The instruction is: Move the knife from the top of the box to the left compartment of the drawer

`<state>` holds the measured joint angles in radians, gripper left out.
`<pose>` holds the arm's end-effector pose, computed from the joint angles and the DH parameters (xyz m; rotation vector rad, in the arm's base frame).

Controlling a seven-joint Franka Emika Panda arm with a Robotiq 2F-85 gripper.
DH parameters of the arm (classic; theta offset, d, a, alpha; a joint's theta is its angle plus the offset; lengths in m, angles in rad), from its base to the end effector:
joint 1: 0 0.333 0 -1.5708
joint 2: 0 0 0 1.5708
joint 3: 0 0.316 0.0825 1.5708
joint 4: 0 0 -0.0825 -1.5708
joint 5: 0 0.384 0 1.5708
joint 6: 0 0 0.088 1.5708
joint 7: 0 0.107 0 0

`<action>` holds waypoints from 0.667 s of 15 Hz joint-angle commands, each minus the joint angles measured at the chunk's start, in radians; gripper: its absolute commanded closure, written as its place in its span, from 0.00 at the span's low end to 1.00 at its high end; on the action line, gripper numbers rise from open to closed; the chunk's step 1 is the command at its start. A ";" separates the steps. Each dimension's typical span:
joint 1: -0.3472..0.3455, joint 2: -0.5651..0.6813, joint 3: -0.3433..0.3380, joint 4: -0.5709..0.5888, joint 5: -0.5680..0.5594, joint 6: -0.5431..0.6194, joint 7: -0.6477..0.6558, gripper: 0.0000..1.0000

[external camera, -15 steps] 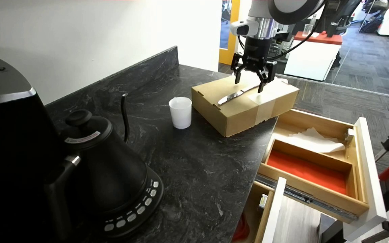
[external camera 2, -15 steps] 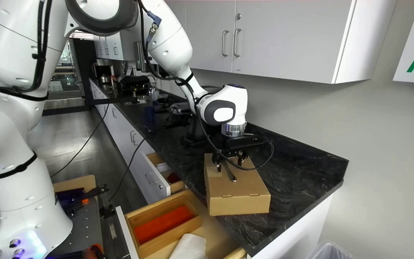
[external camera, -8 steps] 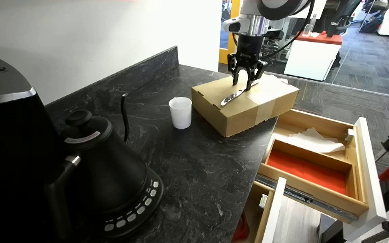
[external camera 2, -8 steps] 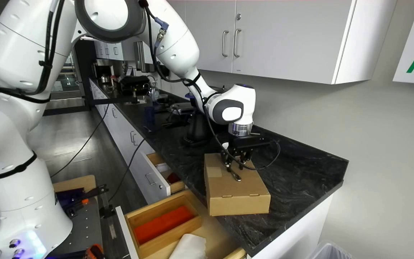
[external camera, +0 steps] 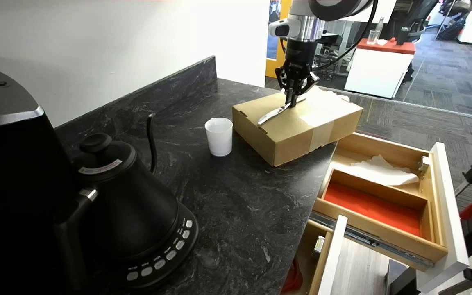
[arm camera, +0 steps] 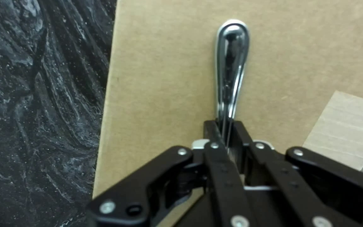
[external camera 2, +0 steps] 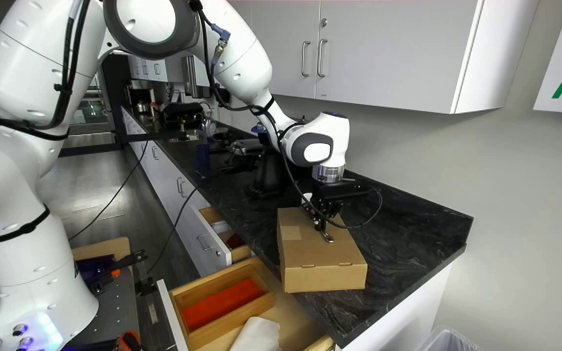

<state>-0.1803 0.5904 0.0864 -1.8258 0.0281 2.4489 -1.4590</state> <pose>0.6494 -0.0650 0.2142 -2.4540 -1.9211 -0.1105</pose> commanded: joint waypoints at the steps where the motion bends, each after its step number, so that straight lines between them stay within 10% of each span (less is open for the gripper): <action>1: -0.027 0.010 0.023 0.022 0.022 -0.031 -0.034 0.94; 10: -0.022 -0.064 0.037 -0.029 0.027 -0.060 -0.035 0.93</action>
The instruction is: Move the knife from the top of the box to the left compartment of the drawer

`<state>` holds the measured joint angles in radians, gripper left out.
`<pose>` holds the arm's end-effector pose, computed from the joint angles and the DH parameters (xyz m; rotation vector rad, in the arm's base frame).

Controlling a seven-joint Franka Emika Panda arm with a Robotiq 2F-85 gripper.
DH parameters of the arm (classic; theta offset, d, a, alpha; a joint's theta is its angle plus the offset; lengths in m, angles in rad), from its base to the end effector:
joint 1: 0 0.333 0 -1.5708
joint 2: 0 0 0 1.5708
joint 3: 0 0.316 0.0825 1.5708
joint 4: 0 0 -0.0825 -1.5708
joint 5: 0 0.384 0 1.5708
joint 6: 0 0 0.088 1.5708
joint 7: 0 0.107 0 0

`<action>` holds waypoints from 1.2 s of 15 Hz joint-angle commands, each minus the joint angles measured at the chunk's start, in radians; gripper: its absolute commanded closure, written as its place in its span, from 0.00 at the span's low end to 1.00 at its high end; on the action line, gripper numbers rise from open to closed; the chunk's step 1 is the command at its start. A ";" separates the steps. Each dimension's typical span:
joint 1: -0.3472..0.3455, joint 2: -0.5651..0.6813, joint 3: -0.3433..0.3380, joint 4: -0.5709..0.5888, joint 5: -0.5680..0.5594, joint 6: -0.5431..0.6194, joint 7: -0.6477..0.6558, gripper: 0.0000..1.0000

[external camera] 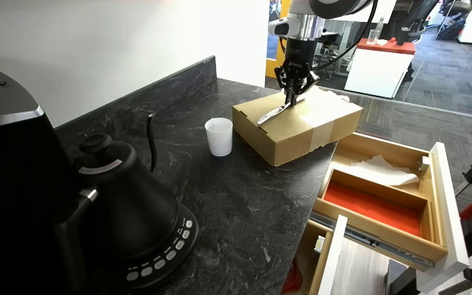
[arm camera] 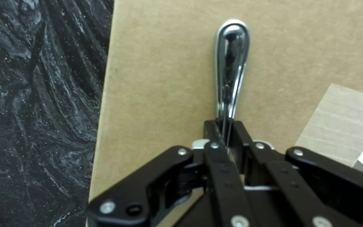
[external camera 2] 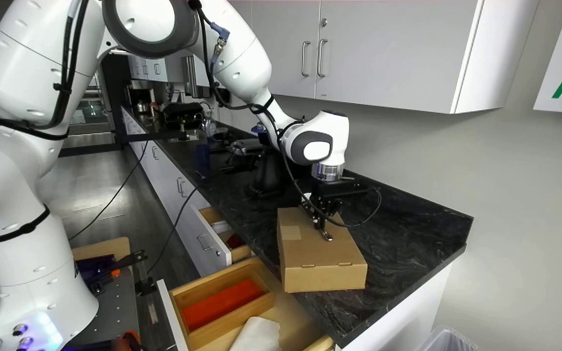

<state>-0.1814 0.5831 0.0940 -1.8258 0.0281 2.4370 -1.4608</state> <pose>0.6494 -0.0610 0.2181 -2.4421 -1.9268 -0.1097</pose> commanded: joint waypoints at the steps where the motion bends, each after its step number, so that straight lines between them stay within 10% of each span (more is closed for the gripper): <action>1: -0.024 -0.080 0.040 -0.059 0.037 -0.034 -0.044 0.93; 10: 0.020 -0.437 0.041 -0.409 0.193 -0.115 0.008 0.94; 18: 0.087 -0.497 0.009 -0.429 0.333 -0.328 -0.016 0.94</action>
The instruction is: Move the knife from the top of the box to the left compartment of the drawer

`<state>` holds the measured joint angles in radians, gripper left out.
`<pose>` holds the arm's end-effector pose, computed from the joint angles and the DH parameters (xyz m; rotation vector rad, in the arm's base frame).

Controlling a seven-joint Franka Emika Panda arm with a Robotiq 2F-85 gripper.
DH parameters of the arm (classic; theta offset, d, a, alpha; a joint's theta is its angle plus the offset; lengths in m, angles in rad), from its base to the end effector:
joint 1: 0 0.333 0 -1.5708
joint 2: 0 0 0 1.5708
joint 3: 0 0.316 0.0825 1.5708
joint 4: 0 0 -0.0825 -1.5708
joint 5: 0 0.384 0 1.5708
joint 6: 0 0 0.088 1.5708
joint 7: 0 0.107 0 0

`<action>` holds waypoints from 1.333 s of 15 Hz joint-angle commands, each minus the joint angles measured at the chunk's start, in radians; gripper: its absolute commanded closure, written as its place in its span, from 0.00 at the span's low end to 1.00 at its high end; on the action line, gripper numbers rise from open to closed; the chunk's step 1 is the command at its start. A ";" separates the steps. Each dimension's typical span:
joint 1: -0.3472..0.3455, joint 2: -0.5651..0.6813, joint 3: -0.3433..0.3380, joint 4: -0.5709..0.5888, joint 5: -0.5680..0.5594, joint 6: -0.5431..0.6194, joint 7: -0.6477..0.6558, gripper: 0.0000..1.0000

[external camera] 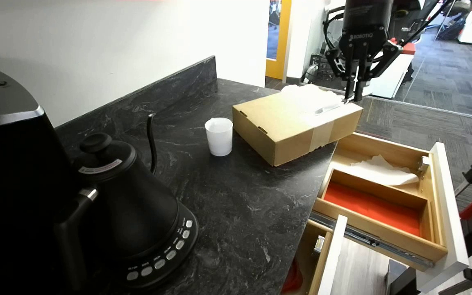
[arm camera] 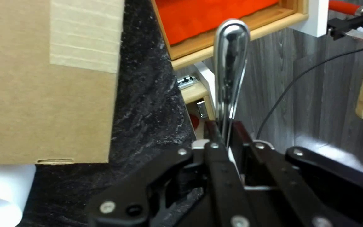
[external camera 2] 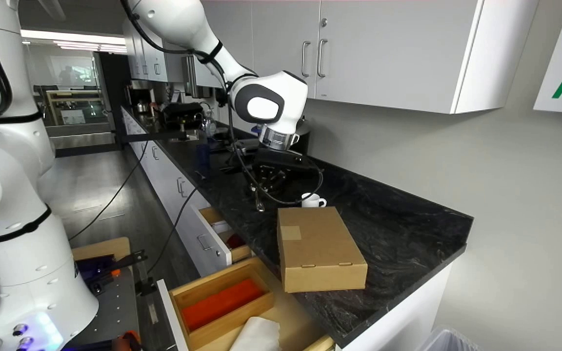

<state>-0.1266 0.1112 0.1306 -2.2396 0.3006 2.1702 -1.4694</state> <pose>0.5166 0.0135 0.3073 -2.2757 -1.6960 -0.0450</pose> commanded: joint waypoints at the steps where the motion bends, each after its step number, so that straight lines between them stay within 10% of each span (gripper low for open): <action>1: 0.038 -0.010 -0.032 -0.014 0.065 -0.068 0.008 0.94; 11: 0.036 -0.010 -0.086 -0.107 0.179 -0.045 0.120 0.94; 20: 0.113 0.009 -0.059 -0.064 0.161 0.292 0.438 0.94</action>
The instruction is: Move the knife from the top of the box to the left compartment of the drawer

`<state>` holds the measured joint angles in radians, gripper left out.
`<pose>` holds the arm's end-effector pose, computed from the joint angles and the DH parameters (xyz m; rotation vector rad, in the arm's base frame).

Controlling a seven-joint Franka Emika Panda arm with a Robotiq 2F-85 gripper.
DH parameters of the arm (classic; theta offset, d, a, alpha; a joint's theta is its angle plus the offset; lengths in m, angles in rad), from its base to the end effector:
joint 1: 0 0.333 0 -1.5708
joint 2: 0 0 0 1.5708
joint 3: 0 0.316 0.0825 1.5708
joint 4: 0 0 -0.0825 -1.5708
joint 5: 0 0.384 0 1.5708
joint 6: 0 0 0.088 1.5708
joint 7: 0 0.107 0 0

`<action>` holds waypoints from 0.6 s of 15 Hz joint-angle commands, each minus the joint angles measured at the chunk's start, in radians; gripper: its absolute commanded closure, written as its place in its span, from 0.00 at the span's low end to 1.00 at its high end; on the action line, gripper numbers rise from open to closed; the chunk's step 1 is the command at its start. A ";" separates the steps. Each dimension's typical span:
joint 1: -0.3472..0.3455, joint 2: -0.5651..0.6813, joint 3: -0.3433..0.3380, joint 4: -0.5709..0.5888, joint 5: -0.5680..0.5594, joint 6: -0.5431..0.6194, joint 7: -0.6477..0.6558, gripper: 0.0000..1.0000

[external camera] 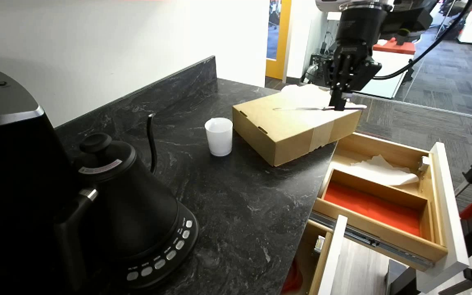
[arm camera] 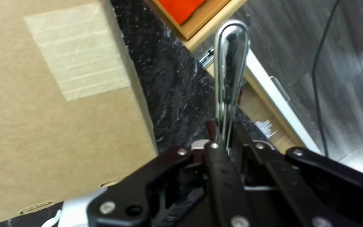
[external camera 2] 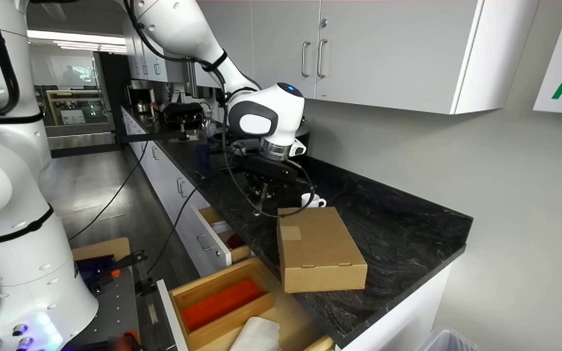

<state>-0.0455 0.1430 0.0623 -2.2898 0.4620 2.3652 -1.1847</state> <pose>0.5207 0.0143 0.2845 -2.5763 -1.1778 -0.1718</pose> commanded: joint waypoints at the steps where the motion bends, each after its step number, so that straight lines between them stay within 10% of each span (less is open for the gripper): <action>1: 0.044 -0.025 0.015 -0.020 -0.004 0.137 0.215 0.94; 9: 0.180 0.008 0.004 -0.068 -0.112 0.408 0.781 0.94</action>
<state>0.0780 0.1543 0.1038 -2.3210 0.4148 2.6880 -0.5986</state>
